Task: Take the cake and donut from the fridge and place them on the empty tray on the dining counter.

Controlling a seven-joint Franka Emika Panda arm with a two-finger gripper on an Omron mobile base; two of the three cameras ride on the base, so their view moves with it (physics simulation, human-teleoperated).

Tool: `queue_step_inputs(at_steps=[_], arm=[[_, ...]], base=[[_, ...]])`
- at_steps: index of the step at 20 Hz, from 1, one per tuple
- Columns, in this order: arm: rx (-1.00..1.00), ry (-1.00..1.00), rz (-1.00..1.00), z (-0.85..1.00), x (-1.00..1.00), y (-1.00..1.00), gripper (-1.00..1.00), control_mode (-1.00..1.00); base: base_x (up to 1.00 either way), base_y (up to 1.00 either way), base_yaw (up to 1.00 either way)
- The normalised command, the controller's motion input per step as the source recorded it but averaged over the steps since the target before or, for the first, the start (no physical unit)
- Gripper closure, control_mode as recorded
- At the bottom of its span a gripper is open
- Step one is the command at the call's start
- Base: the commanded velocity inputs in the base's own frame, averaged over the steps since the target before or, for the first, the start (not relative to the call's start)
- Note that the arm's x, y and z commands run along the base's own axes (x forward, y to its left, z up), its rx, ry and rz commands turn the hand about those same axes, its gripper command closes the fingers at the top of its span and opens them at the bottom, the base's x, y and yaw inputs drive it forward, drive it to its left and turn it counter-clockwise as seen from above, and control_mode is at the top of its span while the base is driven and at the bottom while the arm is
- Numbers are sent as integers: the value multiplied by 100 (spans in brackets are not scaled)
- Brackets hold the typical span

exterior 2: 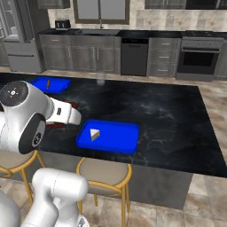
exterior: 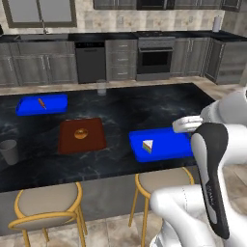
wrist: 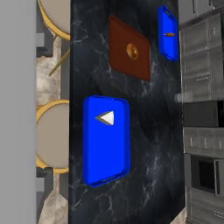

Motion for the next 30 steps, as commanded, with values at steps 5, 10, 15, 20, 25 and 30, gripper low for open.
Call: queue_step_inputs(at_steps=[5,10,15,20,25,30], arm=[[1,0,0,25,-30,0,-100,100],[0,0,0,0,0,0,-100,100],[0,0,0,0,0,0,-100,100],[0,0,0,0,0,0,-100,100],[0,0,0,0,0,0,-100,100],[0,0,0,0,0,0,-100,100]], base=[[-20,6,0],[-41,81,-9],[-33,100,-3],[-66,100,2],[-83,100,3],[-42,100,0]])
